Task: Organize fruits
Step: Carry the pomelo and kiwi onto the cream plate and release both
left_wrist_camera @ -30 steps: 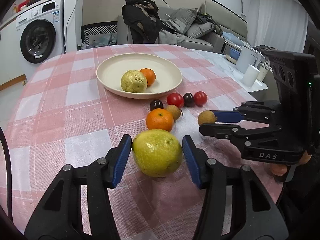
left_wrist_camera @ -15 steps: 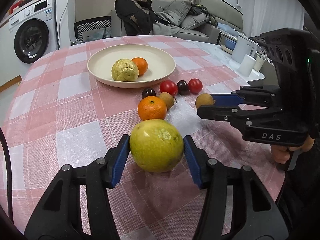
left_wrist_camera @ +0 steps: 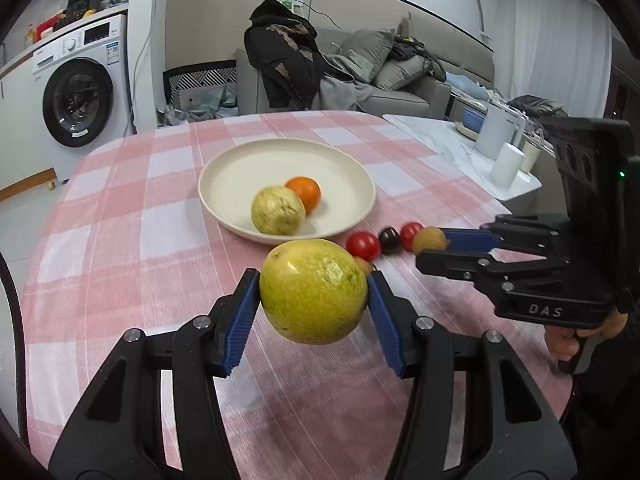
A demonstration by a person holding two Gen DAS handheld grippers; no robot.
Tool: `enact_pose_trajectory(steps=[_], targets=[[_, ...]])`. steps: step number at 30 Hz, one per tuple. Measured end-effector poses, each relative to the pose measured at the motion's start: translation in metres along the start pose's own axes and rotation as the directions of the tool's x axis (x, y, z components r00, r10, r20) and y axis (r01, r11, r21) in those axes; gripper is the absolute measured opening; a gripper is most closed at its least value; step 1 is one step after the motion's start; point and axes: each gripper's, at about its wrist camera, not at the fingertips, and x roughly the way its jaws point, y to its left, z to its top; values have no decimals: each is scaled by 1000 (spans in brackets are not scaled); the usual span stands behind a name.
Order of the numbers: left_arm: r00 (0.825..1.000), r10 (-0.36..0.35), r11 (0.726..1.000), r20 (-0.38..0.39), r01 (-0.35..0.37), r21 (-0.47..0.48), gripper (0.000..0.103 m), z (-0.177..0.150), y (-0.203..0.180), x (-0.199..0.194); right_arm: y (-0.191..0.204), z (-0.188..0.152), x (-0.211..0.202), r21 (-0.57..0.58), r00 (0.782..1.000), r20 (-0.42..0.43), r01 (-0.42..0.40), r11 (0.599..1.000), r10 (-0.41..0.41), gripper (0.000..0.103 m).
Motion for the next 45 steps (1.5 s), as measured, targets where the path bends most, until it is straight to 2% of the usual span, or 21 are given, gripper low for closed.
enact_pose_trajectory(steps=[7,17,45], targets=[[998,61,998,24,-60,-26,52,23,19,15,-11,19,2,35,999,35,10,999,-12,30],[991,123,992,44,-122,-35,52,48,40,37,-20,36,20,64,999,28,30,997,-32,30],[983,181,981,4,-181,-65,52,77,68,106,-28,51,52,93,998,21,60,994,-62,30]])
